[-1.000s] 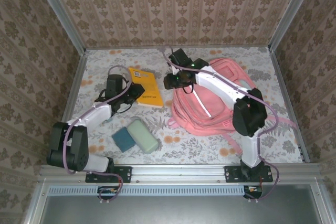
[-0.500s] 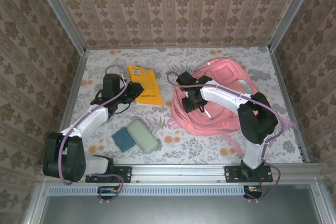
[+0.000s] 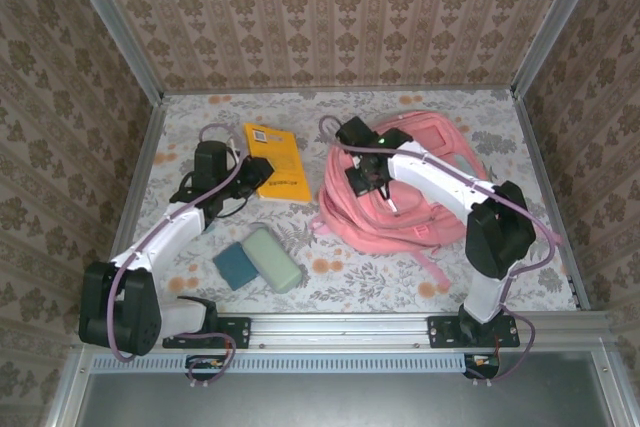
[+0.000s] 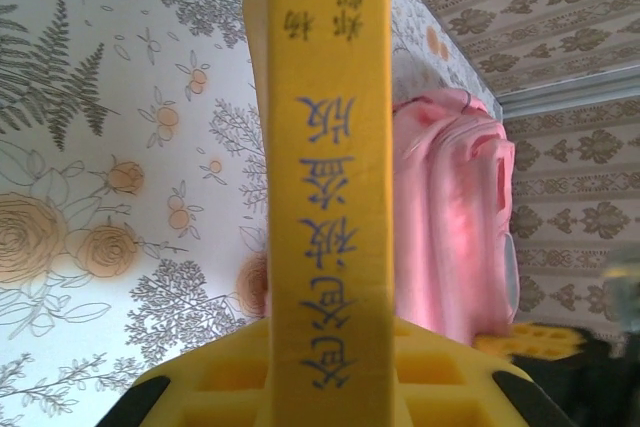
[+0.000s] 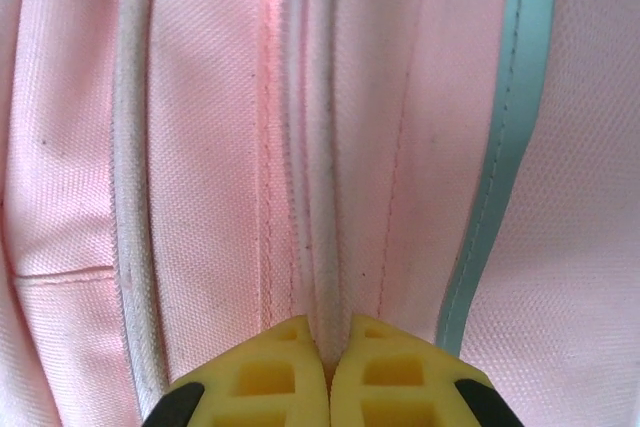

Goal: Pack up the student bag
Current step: Open the student bag at the center of the table, then place the book in the student bag.

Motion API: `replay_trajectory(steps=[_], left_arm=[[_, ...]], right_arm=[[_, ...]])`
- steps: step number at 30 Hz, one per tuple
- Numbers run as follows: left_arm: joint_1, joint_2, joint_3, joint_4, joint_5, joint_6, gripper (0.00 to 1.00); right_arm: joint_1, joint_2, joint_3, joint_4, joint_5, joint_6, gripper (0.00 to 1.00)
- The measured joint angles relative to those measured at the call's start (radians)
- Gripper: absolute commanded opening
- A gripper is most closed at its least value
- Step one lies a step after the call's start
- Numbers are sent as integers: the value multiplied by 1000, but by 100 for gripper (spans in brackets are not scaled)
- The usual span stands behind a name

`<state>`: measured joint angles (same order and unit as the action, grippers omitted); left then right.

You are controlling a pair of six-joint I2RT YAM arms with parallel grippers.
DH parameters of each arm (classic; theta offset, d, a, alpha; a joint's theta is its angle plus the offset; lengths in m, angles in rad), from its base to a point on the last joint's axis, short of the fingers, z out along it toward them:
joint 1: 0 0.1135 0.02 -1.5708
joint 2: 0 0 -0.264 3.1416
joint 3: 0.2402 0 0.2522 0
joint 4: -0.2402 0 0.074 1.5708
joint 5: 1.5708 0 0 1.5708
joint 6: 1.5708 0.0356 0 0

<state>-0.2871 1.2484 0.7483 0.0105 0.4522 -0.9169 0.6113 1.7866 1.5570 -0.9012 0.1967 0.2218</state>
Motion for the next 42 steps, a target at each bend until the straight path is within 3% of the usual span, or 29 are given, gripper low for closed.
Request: replay_trajectory(steps=[7, 16, 30, 35, 36, 37, 38, 40, 42], left_arm=[[-113, 72, 11, 97, -30, -58, 0], [-314, 263, 126, 240, -92, -132, 0], [-441, 612, 349, 513, -172, -293, 0], [-475, 726, 472, 476, -203, -299, 0], [-483, 742, 497, 453, -209, -294, 3], [-493, 760, 525, 430, -216, -290, 15], [-502, 777, 551, 409, -218, -282, 33], [-514, 800, 585, 377, -218, -267, 58], [-523, 809, 606, 333, -225, -257, 69]], right_arm=[[-87, -26, 194, -39, -56, 54, 0], [-195, -58, 215, -32, -259, 152, 0], [-247, -104, 214, 24, -441, 267, 0], [-249, -109, 196, 39, -469, 278, 0], [-251, -110, 193, 41, -472, 279, 0], [-254, -111, 189, 46, -475, 280, 0], [-257, -112, 186, 48, -477, 280, 0], [-267, -114, 183, 48, -486, 280, 0], [-276, -118, 177, 49, -492, 280, 0]])
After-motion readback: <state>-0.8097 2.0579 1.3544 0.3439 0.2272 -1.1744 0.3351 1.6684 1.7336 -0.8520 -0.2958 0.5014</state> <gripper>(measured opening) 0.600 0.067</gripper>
